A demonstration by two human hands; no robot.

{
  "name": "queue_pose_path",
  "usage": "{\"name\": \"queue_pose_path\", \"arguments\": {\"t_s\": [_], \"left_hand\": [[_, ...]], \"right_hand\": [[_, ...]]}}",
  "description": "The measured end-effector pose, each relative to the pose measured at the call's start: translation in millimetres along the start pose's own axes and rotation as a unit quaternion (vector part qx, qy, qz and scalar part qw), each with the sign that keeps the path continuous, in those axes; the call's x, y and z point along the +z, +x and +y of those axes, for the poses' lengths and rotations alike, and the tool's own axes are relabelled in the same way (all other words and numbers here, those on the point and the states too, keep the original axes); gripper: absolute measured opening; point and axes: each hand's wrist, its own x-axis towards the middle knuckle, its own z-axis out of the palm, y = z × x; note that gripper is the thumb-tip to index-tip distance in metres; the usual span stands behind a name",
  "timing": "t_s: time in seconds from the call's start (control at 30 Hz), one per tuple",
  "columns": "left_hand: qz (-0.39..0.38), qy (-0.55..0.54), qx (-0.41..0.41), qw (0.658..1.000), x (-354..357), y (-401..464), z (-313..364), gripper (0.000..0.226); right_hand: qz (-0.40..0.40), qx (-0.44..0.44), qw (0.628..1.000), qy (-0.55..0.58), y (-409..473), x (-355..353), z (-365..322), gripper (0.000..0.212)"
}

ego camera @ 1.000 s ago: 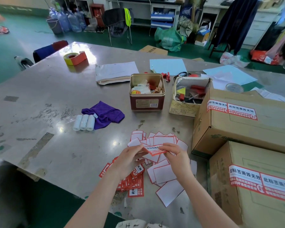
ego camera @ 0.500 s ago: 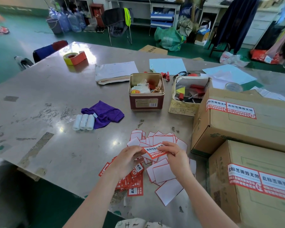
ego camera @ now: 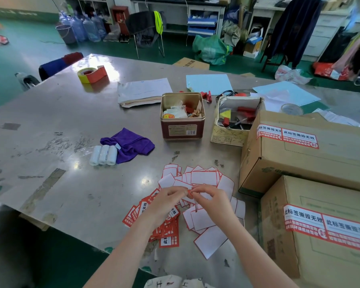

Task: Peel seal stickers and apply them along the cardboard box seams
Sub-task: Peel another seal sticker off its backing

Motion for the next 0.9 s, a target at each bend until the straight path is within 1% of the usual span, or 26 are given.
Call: {"name": "queue_pose_path", "arguments": {"t_s": [0.2,0.3,0.57,0.7,0.8,0.9], "left_hand": [[0.013,0.029,0.006,0.999,2.9,2.8,-1.6,0.020],[0.019,0.043,0.007,0.999,3.0,3.1,-2.5,0.021],[0.027,0.093,0.022,0.995,7.8,3.7,0.8,0.021],[0.042,0.155,0.049,0.986,11.2,3.8,3.7,0.022],[0.038,0.198,0.056,0.978,12.1,5.2,5.1,0.025],[0.034,0.237,0.067,0.969,12.6,5.8,6.4,0.025]], "right_hand": [[-0.009,-0.007,1.000,0.006,-2.8,-4.7,-2.0,0.015],[-0.009,-0.006,1.000,0.017,-4.6,-5.4,-0.9,0.014],[0.013,-0.022,1.000,-0.018,-6.5,-8.1,0.9,0.015],[0.013,-0.017,1.000,-0.017,-7.2,-8.2,2.8,0.015],[0.003,-0.004,1.000,-0.010,-6.1,-8.5,2.5,0.014],[-0.001,0.016,1.000,0.022,-5.0,-10.9,1.3,0.012]]}}
